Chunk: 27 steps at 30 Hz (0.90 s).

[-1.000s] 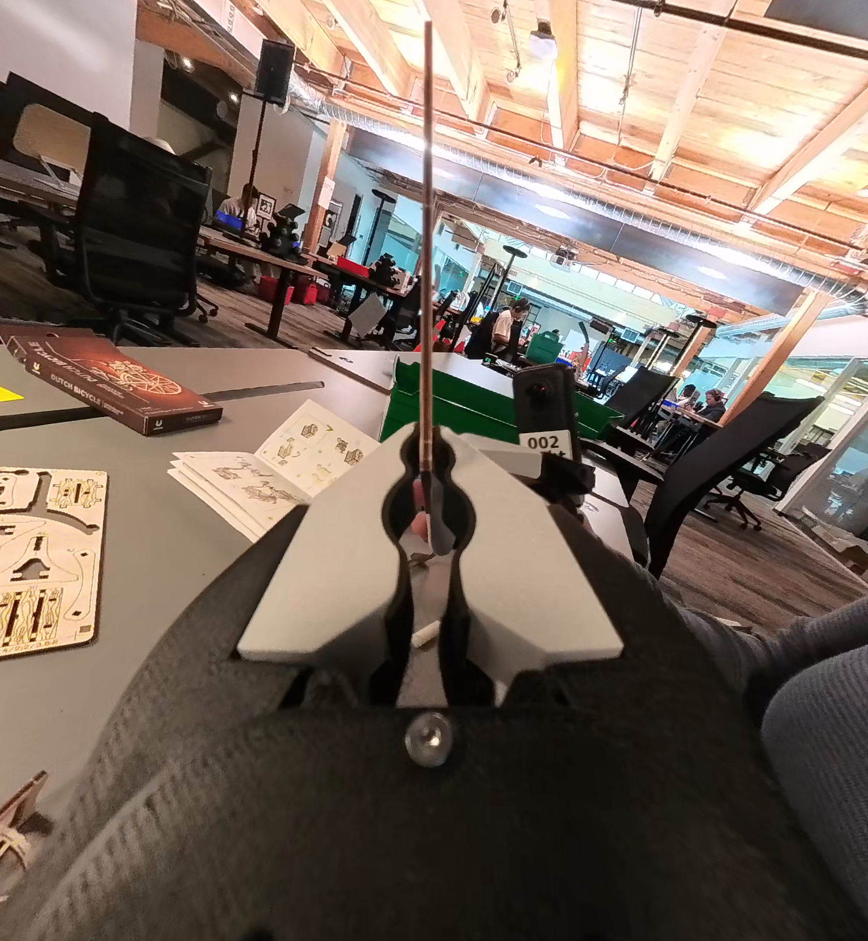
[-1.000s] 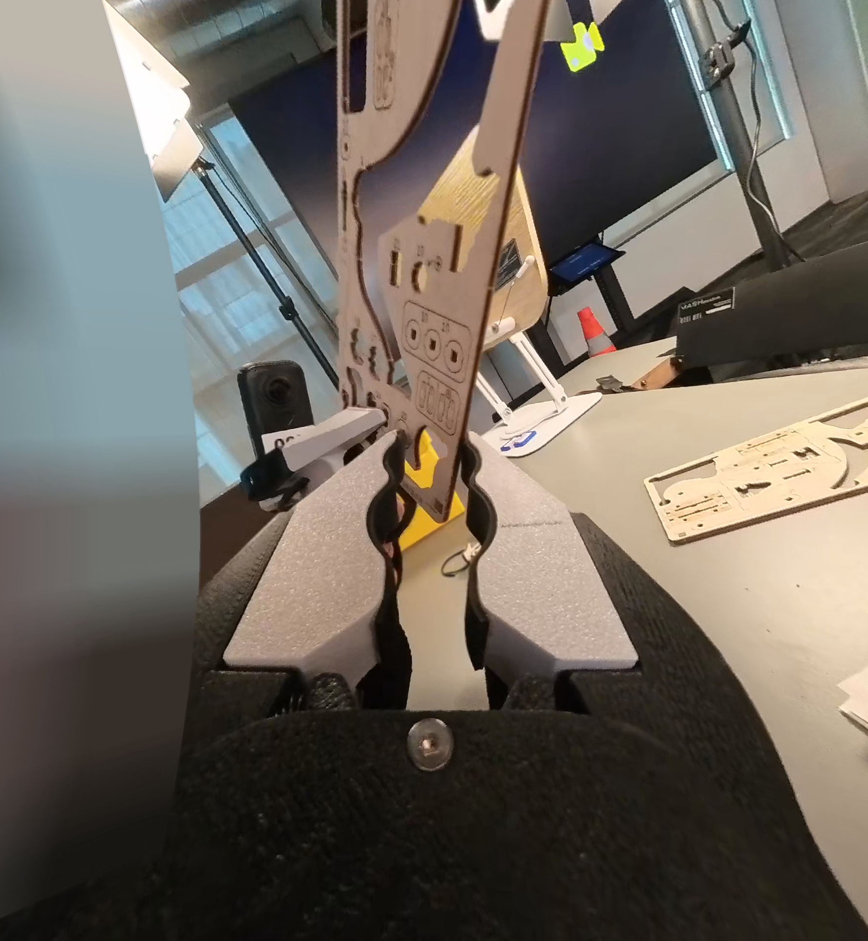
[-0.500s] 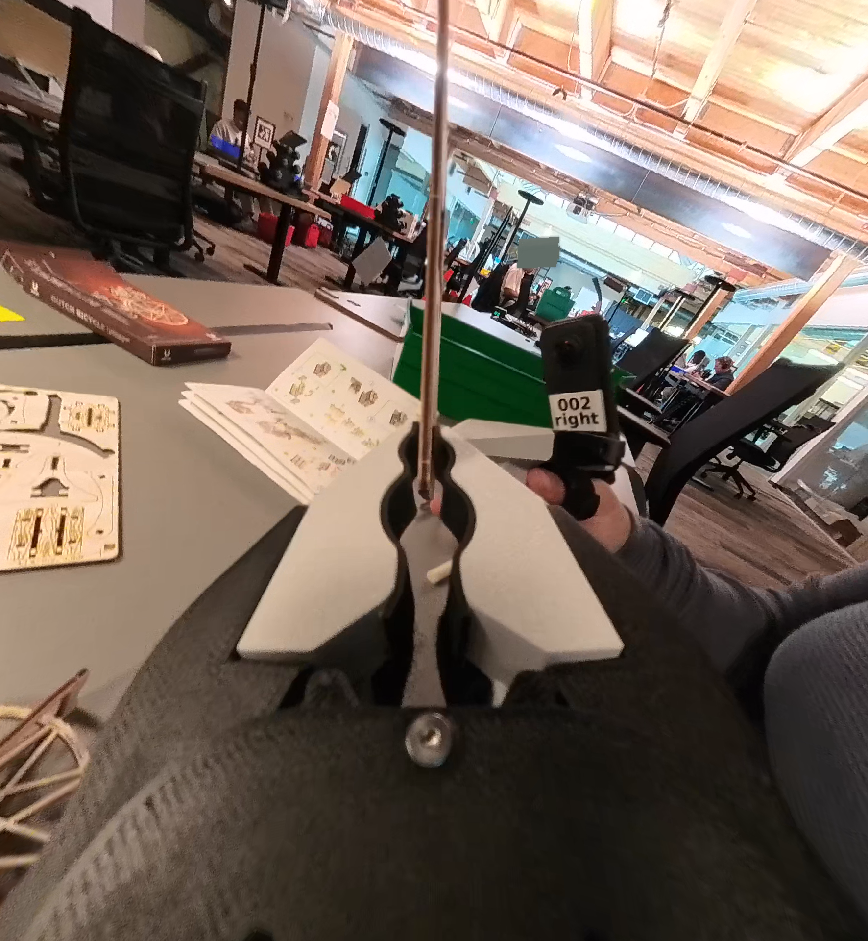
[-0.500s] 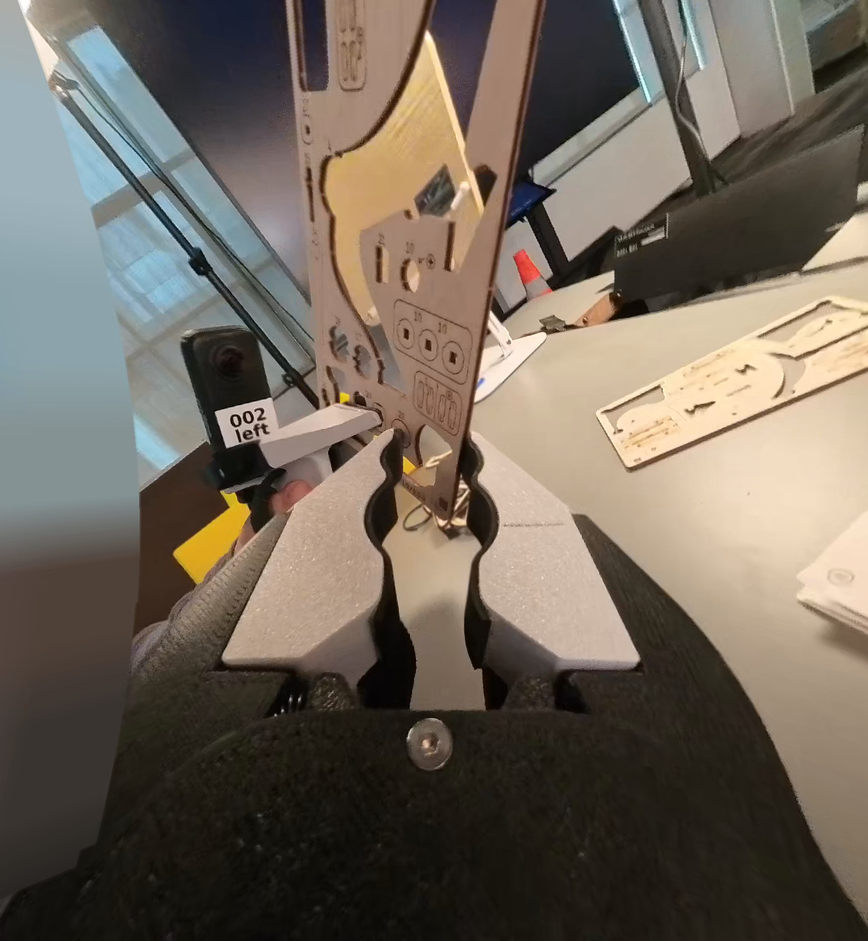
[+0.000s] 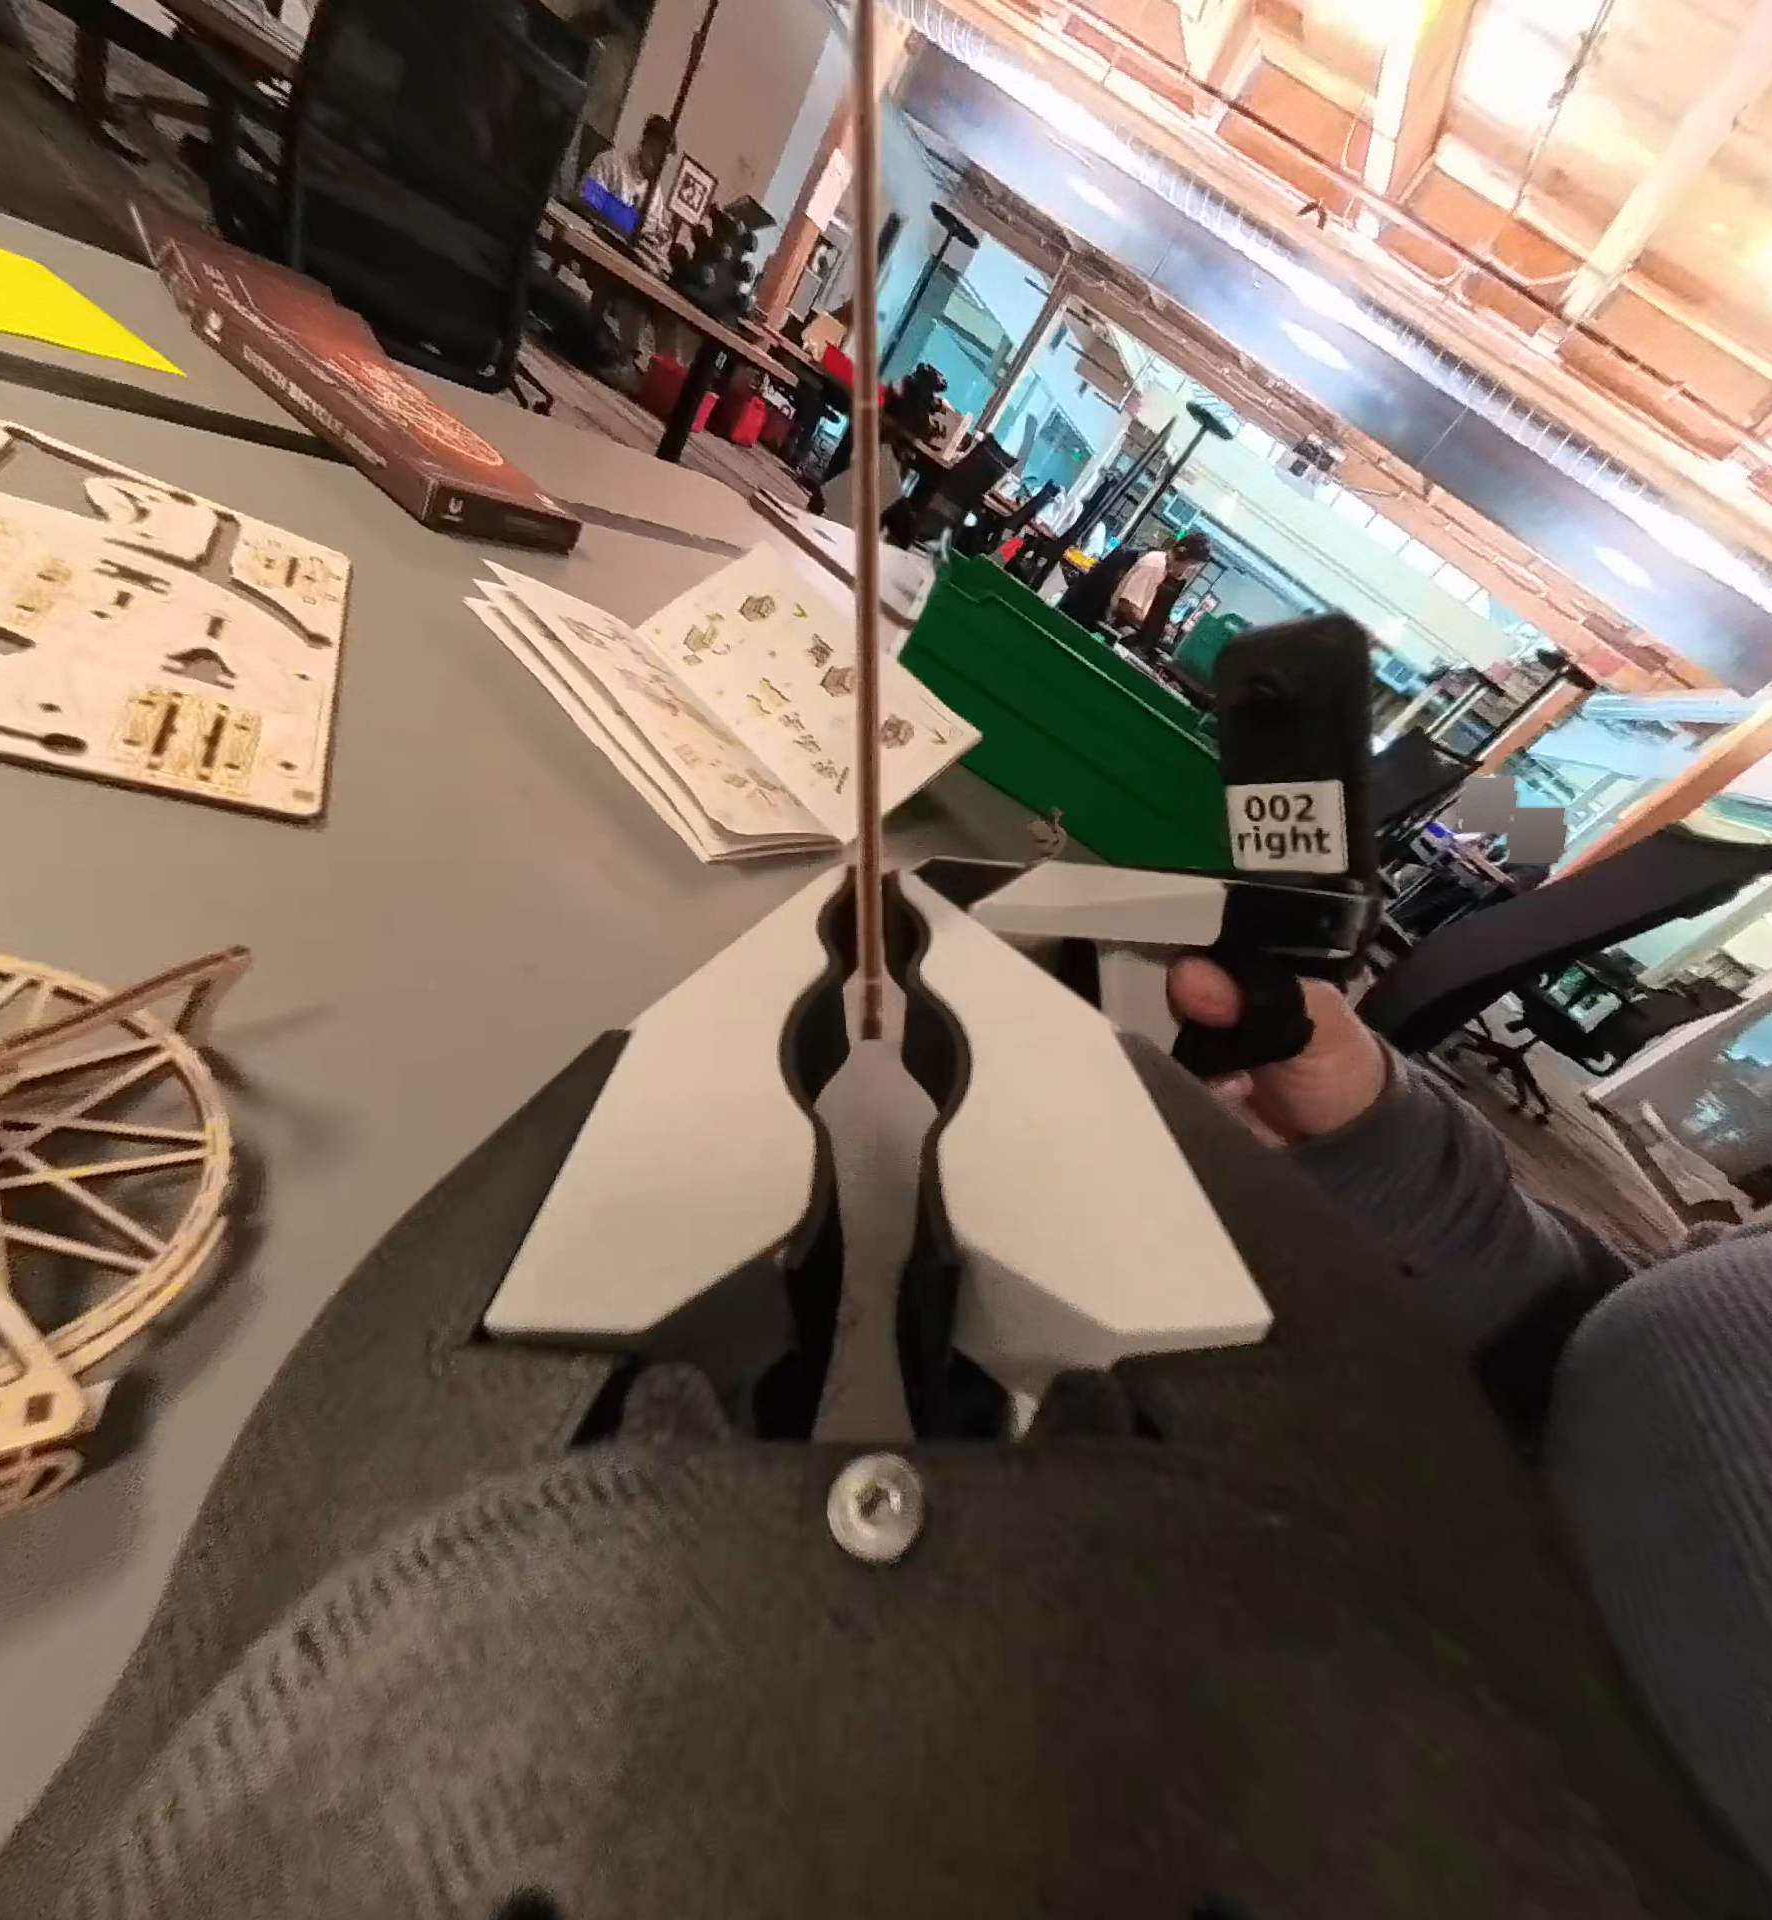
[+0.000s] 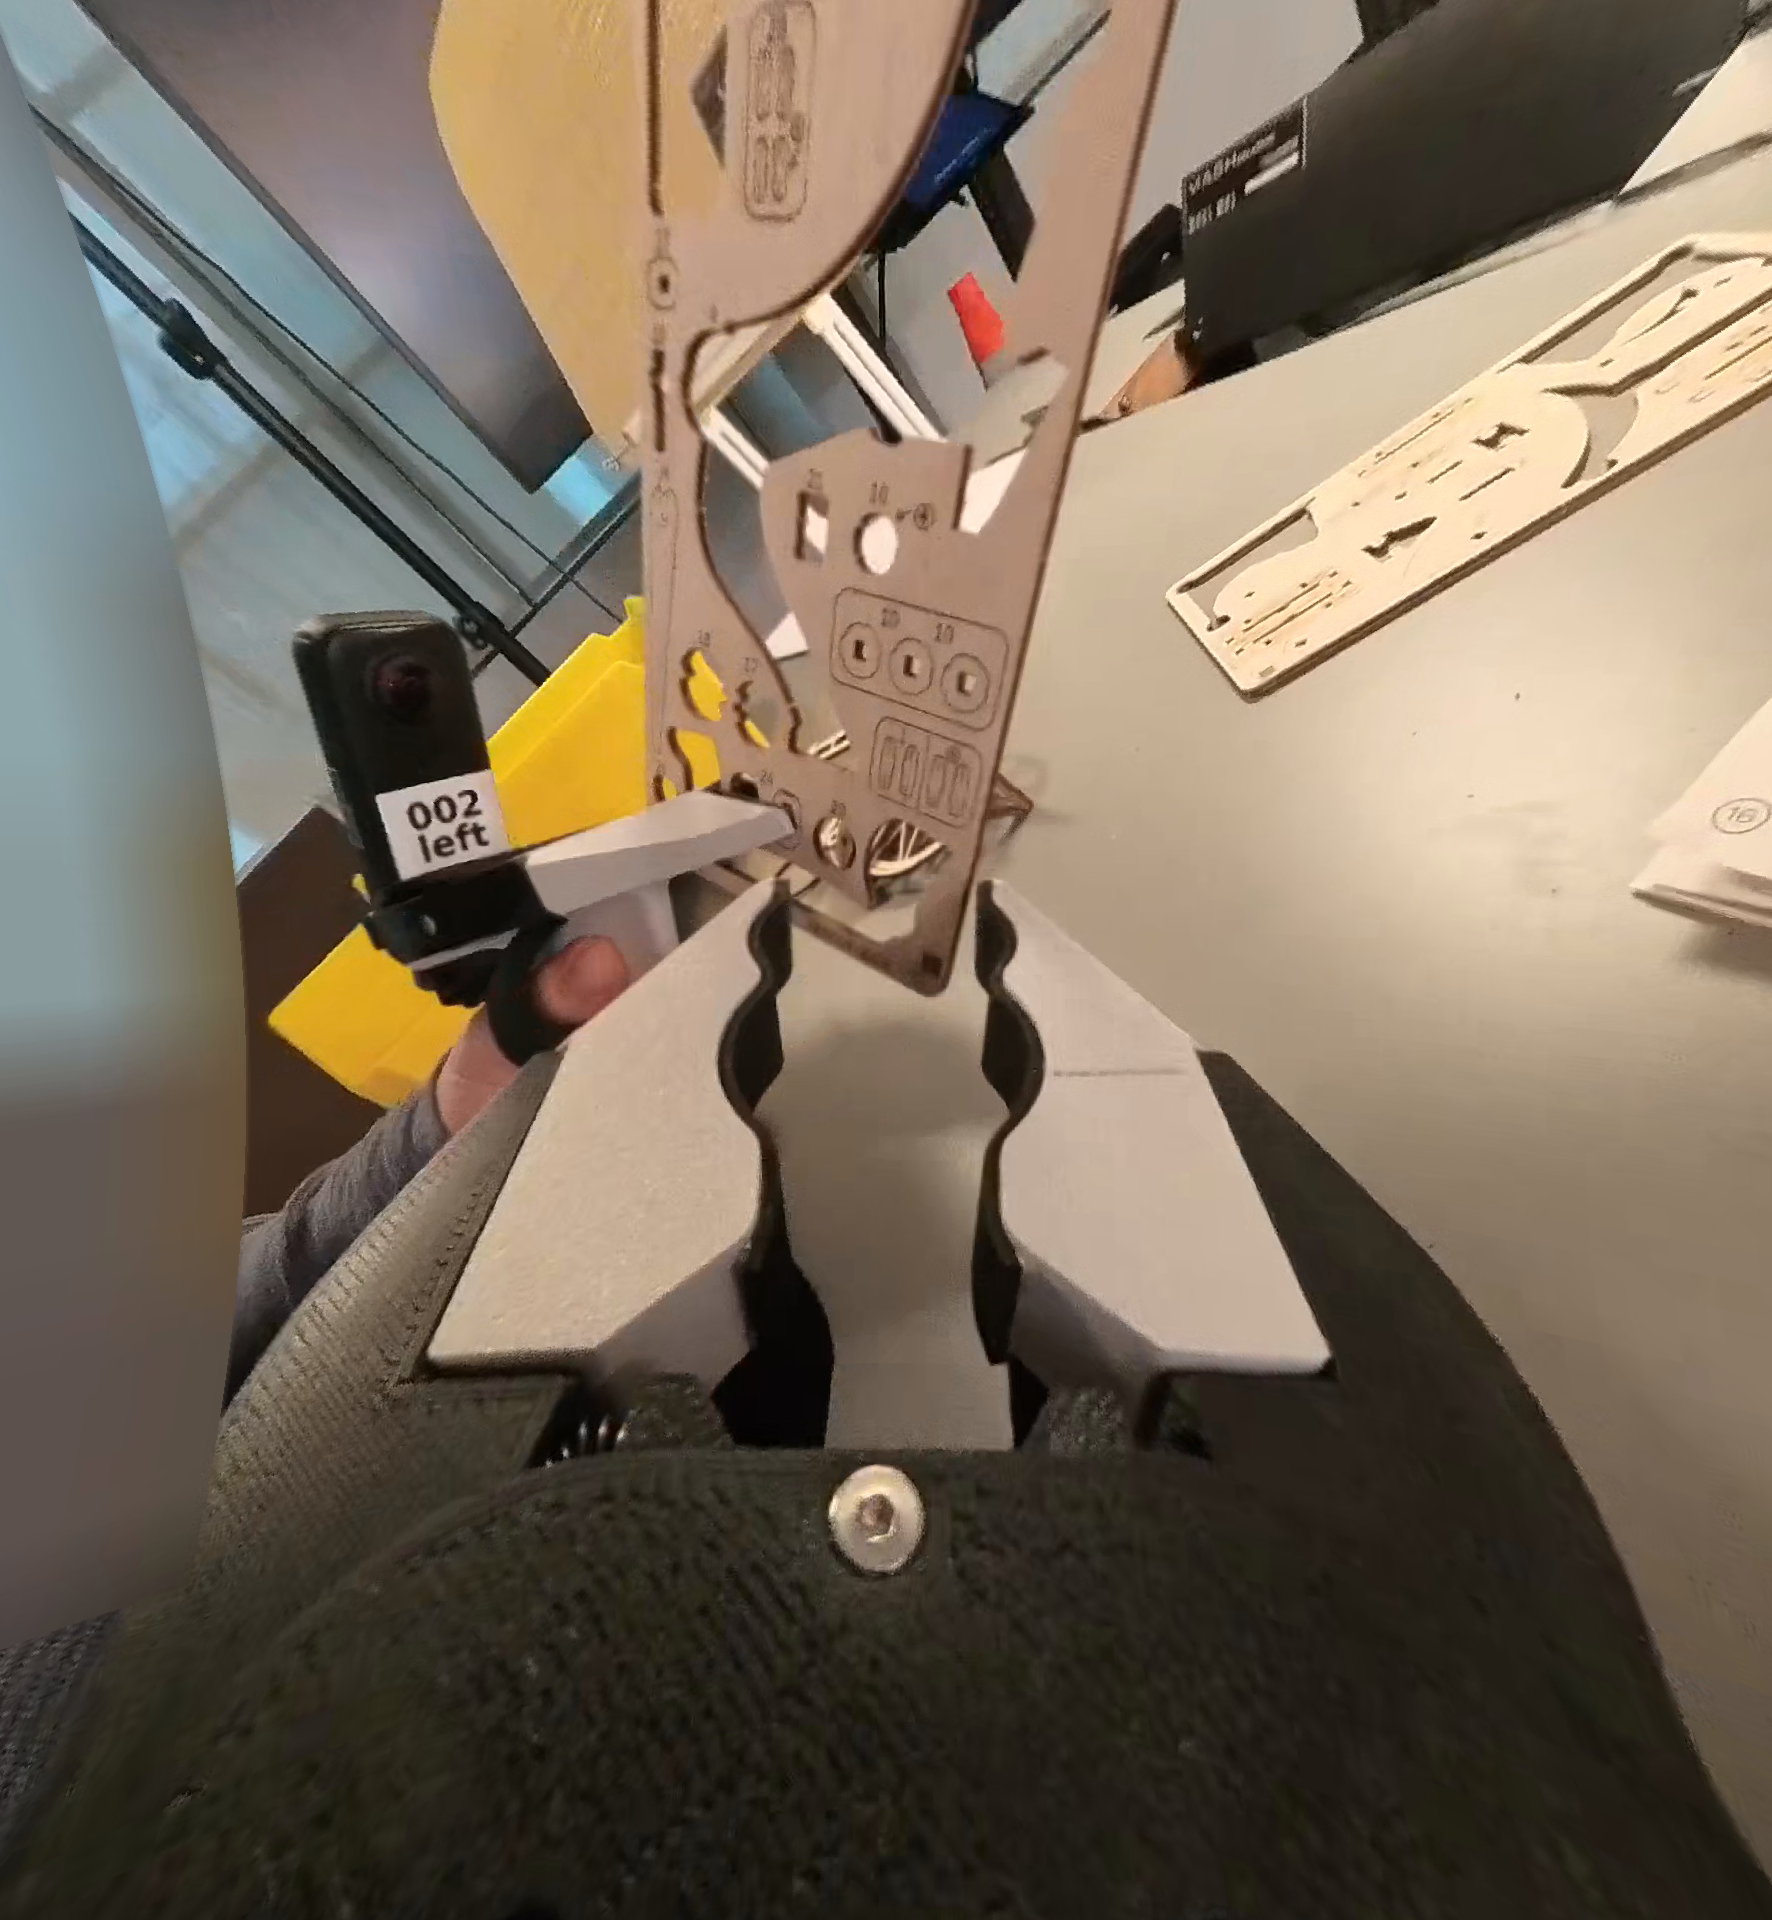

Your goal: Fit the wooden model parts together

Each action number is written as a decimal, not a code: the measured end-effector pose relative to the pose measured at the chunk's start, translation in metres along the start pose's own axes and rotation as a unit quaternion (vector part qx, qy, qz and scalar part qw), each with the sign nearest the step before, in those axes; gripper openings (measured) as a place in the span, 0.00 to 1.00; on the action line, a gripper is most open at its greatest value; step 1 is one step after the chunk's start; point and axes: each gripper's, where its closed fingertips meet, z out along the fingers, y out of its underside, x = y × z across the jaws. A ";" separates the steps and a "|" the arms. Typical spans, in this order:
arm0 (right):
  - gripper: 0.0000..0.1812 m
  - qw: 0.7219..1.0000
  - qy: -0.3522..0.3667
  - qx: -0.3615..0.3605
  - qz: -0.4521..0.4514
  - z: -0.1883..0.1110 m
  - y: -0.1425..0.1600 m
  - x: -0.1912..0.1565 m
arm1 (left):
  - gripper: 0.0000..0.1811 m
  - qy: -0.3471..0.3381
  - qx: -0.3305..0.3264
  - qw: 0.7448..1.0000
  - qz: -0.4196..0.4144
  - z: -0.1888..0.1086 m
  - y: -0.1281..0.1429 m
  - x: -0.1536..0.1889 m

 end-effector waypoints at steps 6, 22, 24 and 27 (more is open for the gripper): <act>0.17 1.000 0.000 0.022 -0.022 -0.004 -0.008 -0.001 | 0.01 0.033 0.019 0.999 -0.017 -0.003 -0.005 0.005; 0.22 0.961 0.177 0.028 -0.211 0.000 -0.013 0.013 | 0.01 -0.055 0.009 0.992 0.114 0.008 0.003 0.013; 0.25 0.967 0.149 0.043 -0.202 -0.003 -0.016 0.006 | 0.01 -0.046 0.033 0.995 0.084 0.004 -0.005 0.009; 0.25 0.985 0.068 0.091 -0.130 -0.009 -0.026 -0.007 | 0.01 0.004 0.068 0.997 0.030 -0.004 -0.017 0.012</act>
